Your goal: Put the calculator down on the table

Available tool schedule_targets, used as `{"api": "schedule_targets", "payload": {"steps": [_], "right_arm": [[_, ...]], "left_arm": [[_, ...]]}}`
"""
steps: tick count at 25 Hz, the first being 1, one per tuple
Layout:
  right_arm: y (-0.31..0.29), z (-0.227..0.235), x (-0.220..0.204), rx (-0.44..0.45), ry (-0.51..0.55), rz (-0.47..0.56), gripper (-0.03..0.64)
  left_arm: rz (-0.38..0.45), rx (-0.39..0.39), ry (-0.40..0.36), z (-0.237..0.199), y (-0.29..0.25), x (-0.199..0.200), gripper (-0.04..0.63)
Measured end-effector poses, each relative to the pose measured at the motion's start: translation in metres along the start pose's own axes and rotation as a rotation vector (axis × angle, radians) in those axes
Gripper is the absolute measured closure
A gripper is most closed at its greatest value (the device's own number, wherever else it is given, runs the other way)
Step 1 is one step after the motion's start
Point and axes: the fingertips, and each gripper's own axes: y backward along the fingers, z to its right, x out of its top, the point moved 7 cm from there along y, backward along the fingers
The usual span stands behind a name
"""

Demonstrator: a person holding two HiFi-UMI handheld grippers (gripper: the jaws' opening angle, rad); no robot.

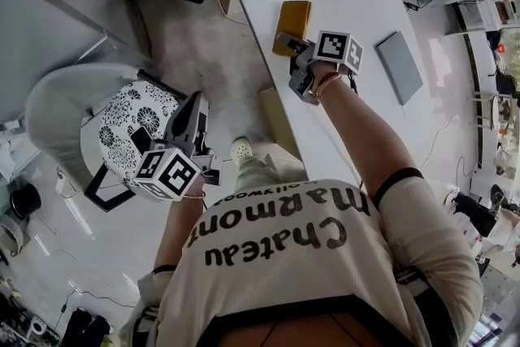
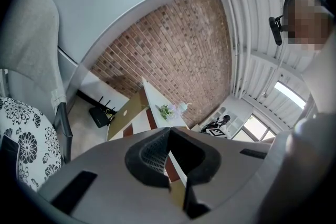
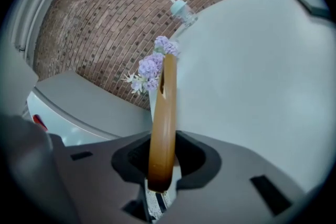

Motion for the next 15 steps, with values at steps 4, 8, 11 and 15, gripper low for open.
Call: {"api": "schedule_targets", "payload": {"steps": [4, 8, 11, 15], "right_arm": [[-0.001, 0.007, 0.006, -0.025, -0.044, 0.019, 0.515], [0.002, 0.01, 0.006, -0.047, -0.052, 0.028, 0.514], [0.006, 0.011, 0.008, -0.097, -0.027, 0.052, 0.511], [0.011, 0.013, 0.008, -0.176, 0.024, 0.086, 0.505]], "left_arm": [[-0.013, 0.001, 0.01, 0.003, -0.009, -0.006, 0.594], [-0.03, -0.026, -0.005, 0.014, -0.017, -0.007, 0.594], [-0.035, -0.025, -0.016, 0.018, -0.021, -0.009, 0.594], [-0.061, -0.02, -0.024, 0.021, -0.027, -0.014, 0.594]]}}
